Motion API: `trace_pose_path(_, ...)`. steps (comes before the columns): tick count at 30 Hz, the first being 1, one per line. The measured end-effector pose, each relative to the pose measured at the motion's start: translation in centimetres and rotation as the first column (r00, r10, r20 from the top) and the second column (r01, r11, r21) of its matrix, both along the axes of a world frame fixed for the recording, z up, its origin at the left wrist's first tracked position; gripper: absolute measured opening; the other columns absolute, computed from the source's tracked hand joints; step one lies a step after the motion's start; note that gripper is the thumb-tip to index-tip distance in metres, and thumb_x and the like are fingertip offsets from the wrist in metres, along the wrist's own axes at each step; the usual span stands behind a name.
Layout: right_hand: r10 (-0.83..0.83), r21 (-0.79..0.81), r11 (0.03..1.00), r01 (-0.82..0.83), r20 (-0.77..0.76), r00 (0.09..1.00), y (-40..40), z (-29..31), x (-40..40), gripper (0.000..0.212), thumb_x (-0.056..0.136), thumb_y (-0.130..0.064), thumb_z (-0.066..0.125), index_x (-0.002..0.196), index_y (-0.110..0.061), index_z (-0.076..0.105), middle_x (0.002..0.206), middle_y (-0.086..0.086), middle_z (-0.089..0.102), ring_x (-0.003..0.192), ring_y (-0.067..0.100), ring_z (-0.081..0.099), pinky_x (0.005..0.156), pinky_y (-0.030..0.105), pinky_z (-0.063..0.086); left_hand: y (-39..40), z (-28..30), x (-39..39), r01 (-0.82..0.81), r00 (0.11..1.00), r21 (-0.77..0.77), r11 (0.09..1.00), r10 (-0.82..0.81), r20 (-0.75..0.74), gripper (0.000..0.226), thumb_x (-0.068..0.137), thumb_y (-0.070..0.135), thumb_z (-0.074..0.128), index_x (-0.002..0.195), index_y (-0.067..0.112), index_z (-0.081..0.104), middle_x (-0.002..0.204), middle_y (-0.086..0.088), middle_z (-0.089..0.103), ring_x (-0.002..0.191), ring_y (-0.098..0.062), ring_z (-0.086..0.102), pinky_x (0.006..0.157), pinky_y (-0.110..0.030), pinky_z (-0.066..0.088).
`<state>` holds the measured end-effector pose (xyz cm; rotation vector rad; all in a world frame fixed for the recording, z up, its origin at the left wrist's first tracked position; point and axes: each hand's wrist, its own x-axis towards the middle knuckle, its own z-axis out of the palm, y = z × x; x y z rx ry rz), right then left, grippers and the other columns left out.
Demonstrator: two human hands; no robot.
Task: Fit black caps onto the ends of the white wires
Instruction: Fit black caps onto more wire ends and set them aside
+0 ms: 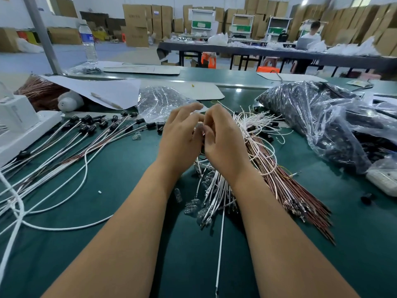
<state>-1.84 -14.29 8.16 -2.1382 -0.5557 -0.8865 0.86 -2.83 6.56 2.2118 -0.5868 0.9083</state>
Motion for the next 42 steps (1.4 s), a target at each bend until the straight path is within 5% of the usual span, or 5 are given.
trace_pose_path(13, -0.311, 0.206, 0.945, 0.255, 0.319, 0.895, -1.4, 1.0, 0.3, 0.017, 0.086, 0.016, 0.046, 0.094, 0.005, 0.057, 0.089, 0.017, 0.053, 0.08, 0.004, 0.038, 0.071, 0.004, 0.039, 0.8, 1.4, -1.6, 0.239, 0.879, -0.627, 0.742, -0.439, -0.185, 0.041, 0.097, 0.02, 0.046, 0.059, 0.004, 0.045, 0.05, -0.013, 0.042, 0.043, -0.019, 0.042, 0.058, -0.03, 0.044)
trace_pose_path(20, -0.615, 0.524, 0.66, 0.539, -0.035, 0.788, -4.3, 1.7, 0.3, 0.019, 0.091, 0.009, 0.042, 0.1, -0.002, 0.055, 0.105, 0.01, 0.053, 0.074, -0.001, 0.044, 0.073, 0.009, 0.042, 2.2, 0.8, -0.5, 0.116, 0.915, -0.54, 0.834, -0.302, -0.269, 0.035, 0.1, 0.023, 0.049, 0.071, 0.005, 0.059, 0.053, -0.017, 0.034, 0.047, -0.018, 0.031, 0.052, -0.022, 0.037)
trace_pose_path(25, -0.749, -0.022, 0.657, 0.753, -0.136, 0.649, -4.5, 0.9, 0.5, 0.049, 0.075, 0.004, 0.048, 0.119, -0.014, 0.057, 0.128, 0.01, 0.046, 0.118, 0.028, 0.042, 0.101, 0.042, 0.031, 1.9, 0.1, -0.1, 0.105, 0.94, -0.295, 0.95, -0.191, -0.283, 0.029, 0.095, 0.031, 0.058, 0.08, 0.008, 0.068, 0.052, -0.001, 0.037, 0.047, -0.011, 0.029, 0.049, -0.021, 0.034)
trace_pose_path(30, -0.403, -0.433, 0.835, 0.34, -0.061, 0.913, -1.6, 0.2, 0.7, 0.023, 0.089, -0.012, 0.049, 0.102, -0.018, 0.067, 0.105, -0.001, 0.064, 0.107, 0.019, 0.052, 0.096, 0.033, 0.019, 0.9, 0.4, -0.2, 0.083, 0.957, -0.116, 0.99, -0.112, -0.268, 0.03, 0.097, 0.029, 0.055, 0.08, 0.007, 0.066, 0.057, 0.003, 0.048, 0.056, -0.018, 0.042, 0.057, -0.035, 0.038)
trace_pose_path(42, -0.54, -0.313, 0.825, 0.47, -0.194, 0.819, -2.9, -0.2, 1.2, 0.021, 0.092, -0.006, 0.047, 0.093, -0.014, 0.067, 0.083, 0.004, 0.066, 0.078, 0.025, 0.059, 0.067, 0.032, 0.042, 2.0, 0.2, 0.4, 0.099, 0.881, -0.335, 0.937, -0.239, -0.408, 0.013, 0.094, 0.007, 0.057, 0.097, 0.009, 0.07, 0.085, -0.017, 0.068, 0.07, -0.02, 0.055, 0.068, -0.032, 0.049)
